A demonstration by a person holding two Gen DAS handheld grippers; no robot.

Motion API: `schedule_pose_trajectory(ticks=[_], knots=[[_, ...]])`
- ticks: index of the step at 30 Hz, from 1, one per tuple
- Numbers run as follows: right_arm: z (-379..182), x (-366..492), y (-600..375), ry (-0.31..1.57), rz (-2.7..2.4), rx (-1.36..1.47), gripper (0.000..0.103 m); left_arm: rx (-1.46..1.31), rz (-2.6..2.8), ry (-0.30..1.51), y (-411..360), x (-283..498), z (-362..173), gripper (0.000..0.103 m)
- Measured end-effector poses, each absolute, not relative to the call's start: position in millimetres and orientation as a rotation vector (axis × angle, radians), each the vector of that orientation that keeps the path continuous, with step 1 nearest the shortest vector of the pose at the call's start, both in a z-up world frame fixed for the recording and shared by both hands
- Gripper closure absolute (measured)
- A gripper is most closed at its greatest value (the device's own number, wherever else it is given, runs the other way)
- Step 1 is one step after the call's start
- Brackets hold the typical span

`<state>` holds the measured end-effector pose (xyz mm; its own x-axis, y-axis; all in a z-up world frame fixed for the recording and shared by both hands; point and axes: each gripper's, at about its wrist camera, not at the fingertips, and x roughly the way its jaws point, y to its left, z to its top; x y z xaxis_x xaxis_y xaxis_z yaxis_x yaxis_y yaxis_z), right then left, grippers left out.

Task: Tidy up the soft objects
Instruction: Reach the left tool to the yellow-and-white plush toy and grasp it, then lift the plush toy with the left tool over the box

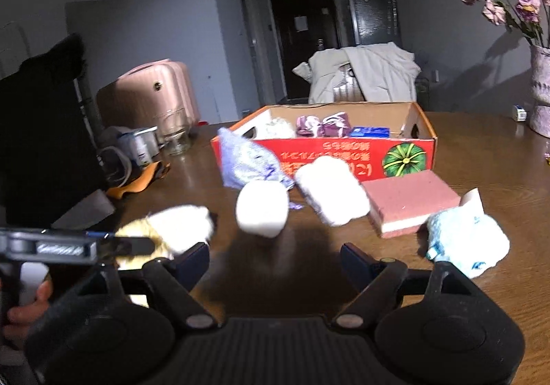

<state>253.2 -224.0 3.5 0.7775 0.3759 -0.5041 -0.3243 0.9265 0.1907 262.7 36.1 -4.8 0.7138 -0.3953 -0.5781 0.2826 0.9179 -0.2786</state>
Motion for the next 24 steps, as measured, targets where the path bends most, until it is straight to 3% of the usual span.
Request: schedule_pose_trajectory(ticks=[3, 8, 13, 18, 24], knots=[[-1.5, 243.2, -219.9, 0.577, 0.375, 0.078, 0.021, -0.133, -0.509, 0.685, 15.5, 255.7, -5.9, 0.036], [-8.7, 223.3, -224.5, 0.595, 0.356, 0.086, 0.021, -0.101, -0.441, 0.633, 6.9, 244.4, 3.7, 0.021], [-12.3, 206.2, -215.5, 0.594, 0.437, 0.113, 0.021, -0.144, -0.364, 0.605, 24.5, 221.9, 11.2, 0.02], [-20.8, 193.7, -174.8, 0.618, 0.638, 0.092, 0.036, -0.191, -0.327, 0.604, 36.9, 205.6, 12.2, 0.02], [-13.4, 183.8, -173.0, 0.597, 0.637, 0.066, 0.034, -0.199, -0.314, 0.603, 40.9, 203.0, 8.9, 0.02]])
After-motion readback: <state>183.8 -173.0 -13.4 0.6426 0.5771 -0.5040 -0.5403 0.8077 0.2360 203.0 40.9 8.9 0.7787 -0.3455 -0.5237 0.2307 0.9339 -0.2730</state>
